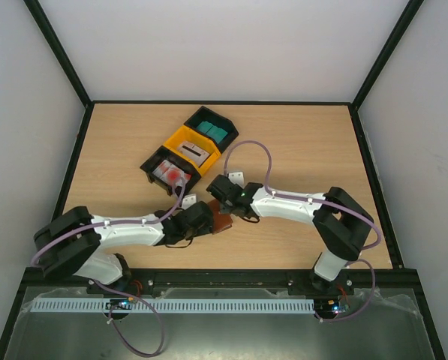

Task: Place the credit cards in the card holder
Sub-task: Turn over the card holder at the center of the board, then close the card holder at the center of the board.

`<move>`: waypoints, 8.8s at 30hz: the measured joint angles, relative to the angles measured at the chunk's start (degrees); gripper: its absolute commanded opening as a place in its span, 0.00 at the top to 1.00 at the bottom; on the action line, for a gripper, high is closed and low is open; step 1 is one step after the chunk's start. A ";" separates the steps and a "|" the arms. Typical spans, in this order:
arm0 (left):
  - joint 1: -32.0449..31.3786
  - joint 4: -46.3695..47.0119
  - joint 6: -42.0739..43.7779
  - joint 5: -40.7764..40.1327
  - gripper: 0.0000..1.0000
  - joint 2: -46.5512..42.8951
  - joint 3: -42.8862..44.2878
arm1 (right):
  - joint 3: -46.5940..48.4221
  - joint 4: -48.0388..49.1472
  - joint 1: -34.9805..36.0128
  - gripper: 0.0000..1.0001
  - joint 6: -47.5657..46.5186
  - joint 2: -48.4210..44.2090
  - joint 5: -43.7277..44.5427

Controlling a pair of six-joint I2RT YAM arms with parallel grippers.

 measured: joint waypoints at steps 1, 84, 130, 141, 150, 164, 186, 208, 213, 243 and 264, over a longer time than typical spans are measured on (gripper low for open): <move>-0.83 0.59 -0.42 -1.09 0.26 0.72 0.26 | -0.52 0.46 -0.20 0.57 -0.04 0.00 0.02; 5.31 25.49 -2.45 5.29 0.60 10.75 -1.64 | -14.16 20.74 -8.74 0.98 -5.79 -6.03 -27.02; 5.40 26.60 -3.72 6.19 0.61 10.10 -2.78 | -15.02 17.79 -8.79 0.89 -5.29 -8.55 -24.72; 5.40 26.62 -3.72 6.19 0.61 10.16 -2.78 | -15.23 18.80 -8.79 0.85 -3.58 -6.25 -27.26; 5.40 26.69 -3.72 6.19 0.61 10.54 -2.78 | -15.39 19.45 -9.09 0.85 -3.19 -6.01 -28.74; 5.25 28.87 -6.19 8.52 0.46 5.40 -7.37 | -10.10 10.86 -4.59 0.62 -6.16 -8.74 -16.00; 8.57 27.67 -7.91 9.42 0.42 -1.92 -12.79 | 3.26 -7.52 4.52 0.76 -2.45 6.47 8.37; 8.50 33.27 -7.98 11.30 0.39 0.07 -13.64 | 1.18 -6.67 4.61 0.98 -1.75 1.57 4.92; 7.65 37.38 -8.11 12.52 0.42 2.97 -13.33 | -2.51 -1.79 3.52 0.98 -2.91 -0.70 -1.14; 5.38 38.82 -8.72 12.66 0.66 9.64 -9.38 | -6.69 6.47 -1.14 0.98 -5.38 -1.77 -8.81; 5.25 38.75 -8.72 12.48 0.66 9.88 -9.11 | -5.64 6.67 -1.14 0.77 -5.79 0.48 -10.21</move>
